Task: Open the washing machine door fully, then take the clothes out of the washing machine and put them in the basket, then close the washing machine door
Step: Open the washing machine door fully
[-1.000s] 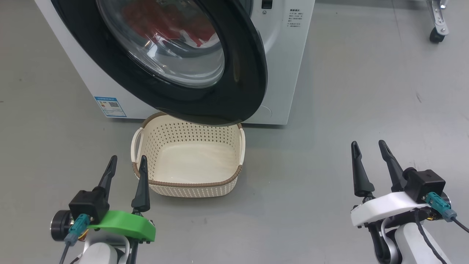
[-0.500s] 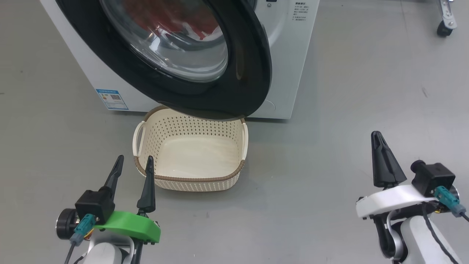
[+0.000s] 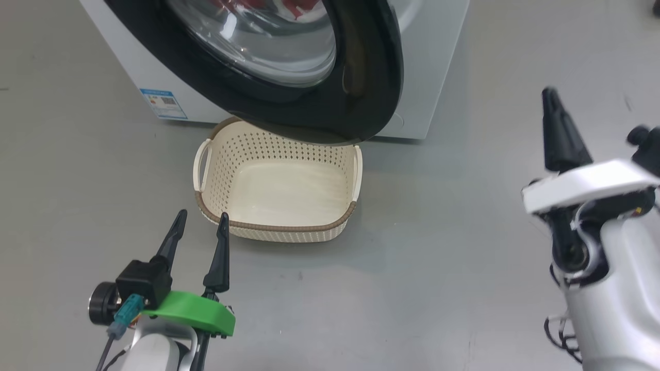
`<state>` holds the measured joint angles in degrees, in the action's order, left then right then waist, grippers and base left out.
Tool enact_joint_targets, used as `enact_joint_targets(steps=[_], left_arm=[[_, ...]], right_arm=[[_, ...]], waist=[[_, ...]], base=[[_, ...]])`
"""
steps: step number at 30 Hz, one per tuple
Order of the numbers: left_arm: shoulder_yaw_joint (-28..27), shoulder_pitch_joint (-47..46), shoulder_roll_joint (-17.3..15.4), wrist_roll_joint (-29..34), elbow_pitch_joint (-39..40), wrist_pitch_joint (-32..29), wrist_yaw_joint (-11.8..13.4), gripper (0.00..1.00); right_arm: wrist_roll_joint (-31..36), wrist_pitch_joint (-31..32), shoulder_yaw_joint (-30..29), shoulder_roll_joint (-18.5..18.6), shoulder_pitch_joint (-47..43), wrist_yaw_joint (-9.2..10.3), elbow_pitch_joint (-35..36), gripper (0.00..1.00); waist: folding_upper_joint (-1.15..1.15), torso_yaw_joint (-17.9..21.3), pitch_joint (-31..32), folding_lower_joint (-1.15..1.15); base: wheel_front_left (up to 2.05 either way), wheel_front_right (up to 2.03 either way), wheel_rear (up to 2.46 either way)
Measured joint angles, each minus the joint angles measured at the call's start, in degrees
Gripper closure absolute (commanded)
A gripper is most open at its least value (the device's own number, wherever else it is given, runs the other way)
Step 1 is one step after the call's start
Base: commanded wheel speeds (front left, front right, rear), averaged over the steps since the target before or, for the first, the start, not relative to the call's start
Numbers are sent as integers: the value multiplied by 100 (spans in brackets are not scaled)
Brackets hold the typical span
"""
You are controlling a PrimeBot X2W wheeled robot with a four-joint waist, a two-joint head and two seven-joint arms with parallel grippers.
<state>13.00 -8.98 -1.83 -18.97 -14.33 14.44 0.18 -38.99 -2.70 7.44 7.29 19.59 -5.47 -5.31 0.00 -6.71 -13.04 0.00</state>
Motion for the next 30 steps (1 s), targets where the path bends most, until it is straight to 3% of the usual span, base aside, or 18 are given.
enact_joint_targets(steps=[7, 21, 30], left_arm=[[40, -241, 0, -19, 35, 0, 0, 0], [202, -541, 3, -105, 32, 0, 1, 0], [276, -677, 7, -120, 27, 0, 1, 0]], right_arm=[[-1009, 861, -381, -36, 867, 10, 31, 100], [-2313, 2569, -695, -74, 2030, 745, -439, 100], [-2618, 3114, -698, -85, 2557, 977, -612, 100]], waist=[[0, -153, -279, 0], [0, -466, -781, 0], [0, -595, -1002, 0]], base=[[0, 0, 0], [0, 0, 0], [0, 0, 0]])
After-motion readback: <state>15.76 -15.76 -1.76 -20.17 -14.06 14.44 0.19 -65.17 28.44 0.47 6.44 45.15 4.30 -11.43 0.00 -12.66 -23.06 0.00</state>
